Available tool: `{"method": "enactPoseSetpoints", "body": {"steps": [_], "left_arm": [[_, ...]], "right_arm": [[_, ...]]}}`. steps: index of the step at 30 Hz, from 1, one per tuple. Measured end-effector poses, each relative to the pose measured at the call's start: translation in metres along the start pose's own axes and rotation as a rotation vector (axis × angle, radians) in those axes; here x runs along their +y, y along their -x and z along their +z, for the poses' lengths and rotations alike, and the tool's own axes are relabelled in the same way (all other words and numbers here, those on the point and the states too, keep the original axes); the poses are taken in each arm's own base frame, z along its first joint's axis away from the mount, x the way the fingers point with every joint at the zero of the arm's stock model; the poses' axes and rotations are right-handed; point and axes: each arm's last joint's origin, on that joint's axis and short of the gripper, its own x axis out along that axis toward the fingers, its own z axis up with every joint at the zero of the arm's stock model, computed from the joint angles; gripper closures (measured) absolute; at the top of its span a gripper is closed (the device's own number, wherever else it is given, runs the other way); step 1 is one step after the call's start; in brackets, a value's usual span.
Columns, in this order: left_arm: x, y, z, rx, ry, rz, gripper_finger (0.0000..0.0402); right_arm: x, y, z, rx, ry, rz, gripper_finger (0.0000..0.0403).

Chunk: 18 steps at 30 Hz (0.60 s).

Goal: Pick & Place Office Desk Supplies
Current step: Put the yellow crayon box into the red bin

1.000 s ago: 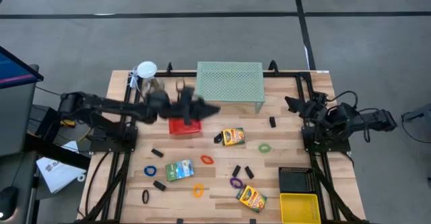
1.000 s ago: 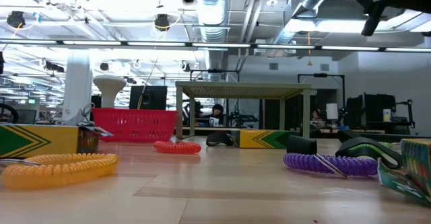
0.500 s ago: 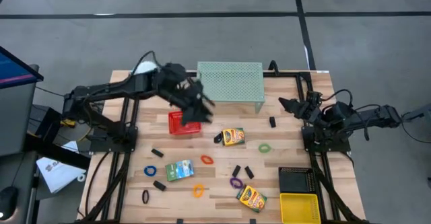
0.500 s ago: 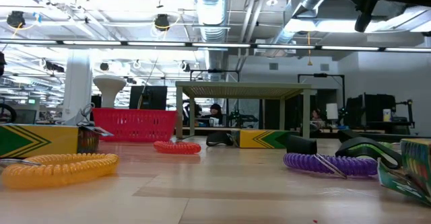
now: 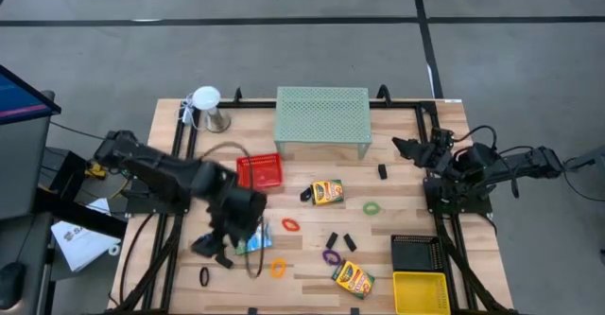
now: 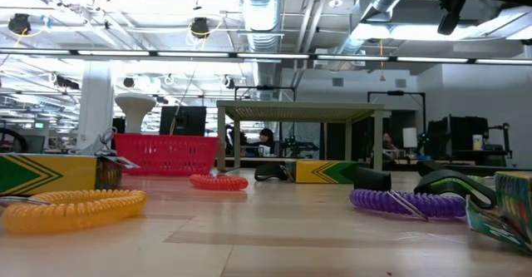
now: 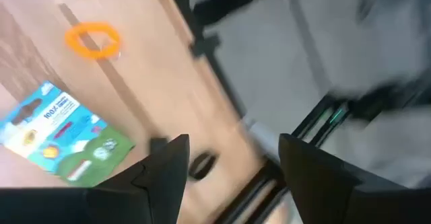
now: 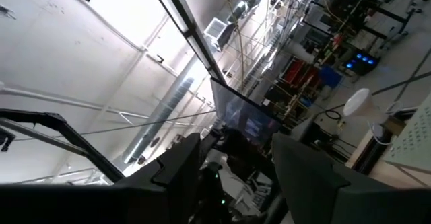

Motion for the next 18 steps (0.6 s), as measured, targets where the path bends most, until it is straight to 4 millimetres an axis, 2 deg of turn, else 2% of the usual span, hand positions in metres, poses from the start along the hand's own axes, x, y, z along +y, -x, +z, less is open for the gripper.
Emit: {"method": "enactPoseSetpoints", "body": {"steps": [3,6,11,18], "left_arm": [[-0.006,-0.02,0.003,0.081,-0.161,0.054,0.0178],[0.004,-0.038,0.009,0.146,-0.213,0.122,0.0178],[0.045,-0.052,0.019,0.179,-0.17,0.146,0.0178],[0.107,-0.05,0.027,0.116,-0.157,0.188,0.0178]], "right_arm": [[0.001,0.001,-0.001,0.008,0.008,0.009,0.022],[0.002,0.001,-0.001,0.009,0.019,0.017,0.022],[0.005,0.001,0.0,-0.002,0.032,0.04,0.022],[0.007,0.002,0.003,-0.043,0.033,0.044,0.022]]}}
